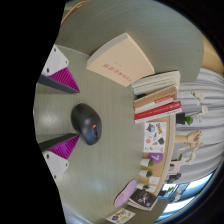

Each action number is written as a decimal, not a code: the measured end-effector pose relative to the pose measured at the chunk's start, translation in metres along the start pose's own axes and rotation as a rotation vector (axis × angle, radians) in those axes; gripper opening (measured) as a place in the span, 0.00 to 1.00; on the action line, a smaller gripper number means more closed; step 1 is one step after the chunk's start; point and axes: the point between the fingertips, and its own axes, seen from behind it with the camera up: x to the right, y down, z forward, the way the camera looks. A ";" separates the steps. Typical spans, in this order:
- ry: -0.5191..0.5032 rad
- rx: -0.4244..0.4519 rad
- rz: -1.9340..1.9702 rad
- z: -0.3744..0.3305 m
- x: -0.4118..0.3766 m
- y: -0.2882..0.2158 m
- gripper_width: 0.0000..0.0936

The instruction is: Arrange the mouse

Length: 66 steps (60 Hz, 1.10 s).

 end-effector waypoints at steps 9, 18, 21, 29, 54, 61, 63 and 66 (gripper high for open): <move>0.015 0.001 -0.002 0.030 -0.007 -0.023 0.85; 0.013 -0.001 -0.024 0.054 -0.014 -0.043 0.85; 0.012 -0.002 -0.032 0.061 -0.016 -0.048 0.85; 0.002 -0.005 -0.049 0.076 -0.021 -0.059 0.82; 0.003 -0.030 -0.062 0.087 -0.016 -0.066 0.48; -0.032 -0.079 -0.084 0.087 -0.017 -0.066 0.38; -0.050 -0.092 -0.094 0.087 -0.016 -0.066 0.36; -0.081 -0.115 -0.100 0.088 -0.015 -0.068 0.36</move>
